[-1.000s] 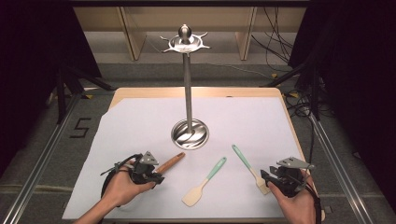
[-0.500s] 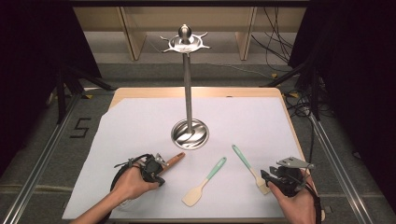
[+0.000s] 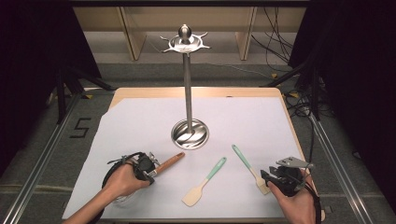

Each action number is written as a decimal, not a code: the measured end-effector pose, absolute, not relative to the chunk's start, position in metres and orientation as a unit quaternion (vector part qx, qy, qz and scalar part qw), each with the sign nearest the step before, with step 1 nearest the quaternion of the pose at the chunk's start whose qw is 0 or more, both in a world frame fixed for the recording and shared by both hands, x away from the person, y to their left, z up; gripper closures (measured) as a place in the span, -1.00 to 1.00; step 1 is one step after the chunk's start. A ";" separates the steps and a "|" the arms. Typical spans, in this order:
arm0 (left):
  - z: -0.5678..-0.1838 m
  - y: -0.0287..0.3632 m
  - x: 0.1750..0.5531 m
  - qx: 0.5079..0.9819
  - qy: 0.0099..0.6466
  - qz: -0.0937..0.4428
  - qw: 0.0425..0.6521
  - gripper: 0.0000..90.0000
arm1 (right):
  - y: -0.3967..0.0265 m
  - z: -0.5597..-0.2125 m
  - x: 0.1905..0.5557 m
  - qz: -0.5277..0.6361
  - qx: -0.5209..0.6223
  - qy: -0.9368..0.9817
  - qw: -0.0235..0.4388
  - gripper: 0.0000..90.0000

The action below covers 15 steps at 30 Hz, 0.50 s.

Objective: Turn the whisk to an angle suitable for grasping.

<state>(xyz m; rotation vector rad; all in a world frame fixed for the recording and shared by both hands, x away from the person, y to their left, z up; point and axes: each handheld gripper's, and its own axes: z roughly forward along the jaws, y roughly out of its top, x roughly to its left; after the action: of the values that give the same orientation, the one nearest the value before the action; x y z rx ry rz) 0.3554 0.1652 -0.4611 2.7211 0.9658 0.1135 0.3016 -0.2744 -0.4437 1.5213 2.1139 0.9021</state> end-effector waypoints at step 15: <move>-0.429 0.178 0.357 0.924 0.310 0.054 0.216 0.34 | -0.281 -0.445 0.301 0.319 0.554 0.744 0.191 0.35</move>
<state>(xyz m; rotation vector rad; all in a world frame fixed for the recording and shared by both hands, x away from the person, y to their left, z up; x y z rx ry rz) 0.3565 0.1777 -0.4286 2.5610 0.8585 0.1507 0.3006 -0.2806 -0.4447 1.5573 2.0912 0.8969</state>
